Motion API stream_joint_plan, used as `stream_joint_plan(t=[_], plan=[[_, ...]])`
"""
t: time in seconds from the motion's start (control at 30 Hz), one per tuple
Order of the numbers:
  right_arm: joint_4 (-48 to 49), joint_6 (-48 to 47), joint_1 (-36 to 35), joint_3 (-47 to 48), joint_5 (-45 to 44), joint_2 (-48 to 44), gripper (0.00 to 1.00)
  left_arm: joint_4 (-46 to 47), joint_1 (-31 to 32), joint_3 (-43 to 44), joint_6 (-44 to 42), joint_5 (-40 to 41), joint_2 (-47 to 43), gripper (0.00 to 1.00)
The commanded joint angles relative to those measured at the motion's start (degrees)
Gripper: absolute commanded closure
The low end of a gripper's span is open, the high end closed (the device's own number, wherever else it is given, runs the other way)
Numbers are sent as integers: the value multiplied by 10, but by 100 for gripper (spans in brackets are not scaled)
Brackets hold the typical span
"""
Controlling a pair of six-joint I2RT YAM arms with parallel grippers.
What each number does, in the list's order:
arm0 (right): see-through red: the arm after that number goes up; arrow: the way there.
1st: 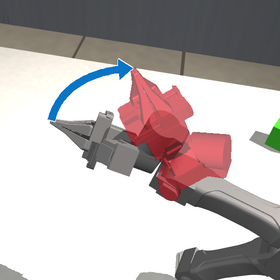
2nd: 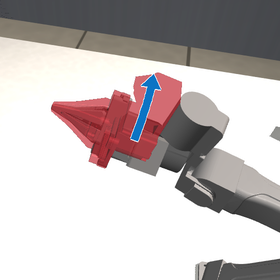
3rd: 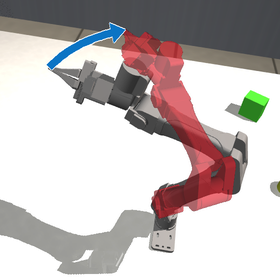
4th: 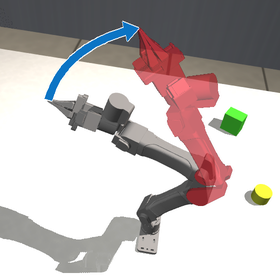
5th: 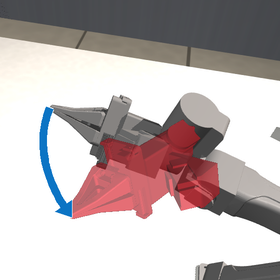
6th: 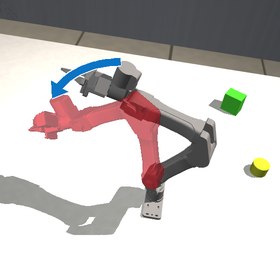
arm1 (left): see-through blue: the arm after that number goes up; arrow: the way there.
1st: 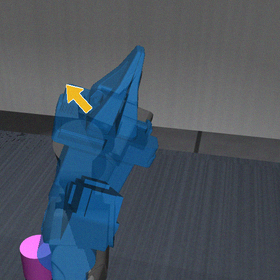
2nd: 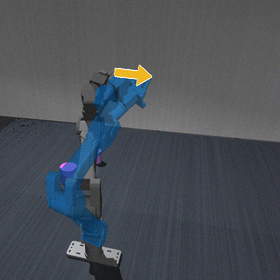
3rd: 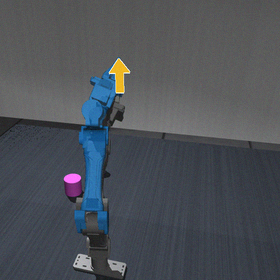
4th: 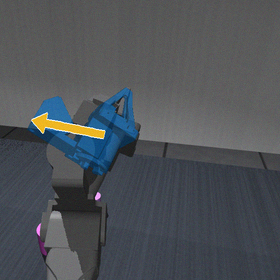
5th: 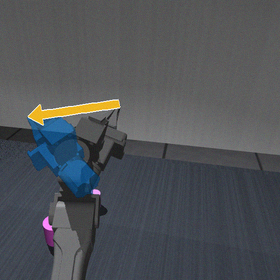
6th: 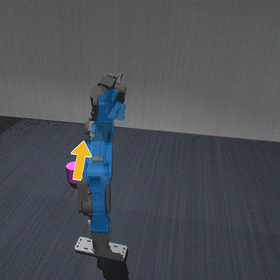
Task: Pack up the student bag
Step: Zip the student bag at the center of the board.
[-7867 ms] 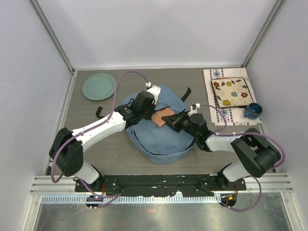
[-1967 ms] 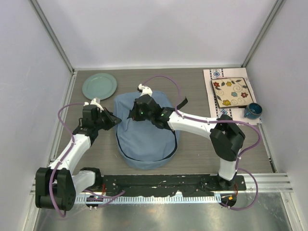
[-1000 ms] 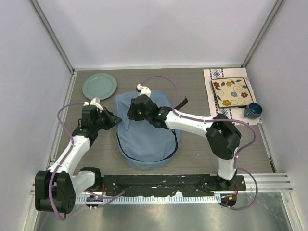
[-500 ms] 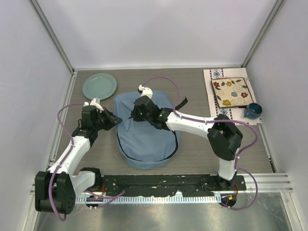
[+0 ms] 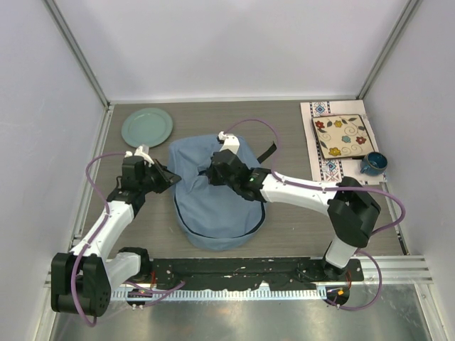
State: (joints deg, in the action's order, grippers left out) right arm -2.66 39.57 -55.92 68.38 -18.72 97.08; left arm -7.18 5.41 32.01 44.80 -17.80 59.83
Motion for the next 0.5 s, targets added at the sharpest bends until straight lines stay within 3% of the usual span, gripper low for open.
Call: stream_joint_plan(t=[0.0, 0.2, 0.3, 0.37, 0.4, 0.47], plan=[[-3, -6, 12, -11, -95, -44, 99, -20, -3, 20, -10, 16, -4, 100], [2, -12, 26, -13, -70, -42, 99, -17, -8, 20, -13, 6, -5, 100], [17, -13, 26, -3, -41, -30, 99, 6, -8, 21, -10, -43, -1, 97], [23, -9, 26, 0, -12, -22, 99, 16, -8, 23, -1, -61, -3, 77], [40, -7, 26, 5, -5, -15, 99, 17, -8, 21, 8, -68, -9, 59], [39, -5, 26, 11, 0, -11, 99, 26, -8, 12, 32, -85, -32, 43]])
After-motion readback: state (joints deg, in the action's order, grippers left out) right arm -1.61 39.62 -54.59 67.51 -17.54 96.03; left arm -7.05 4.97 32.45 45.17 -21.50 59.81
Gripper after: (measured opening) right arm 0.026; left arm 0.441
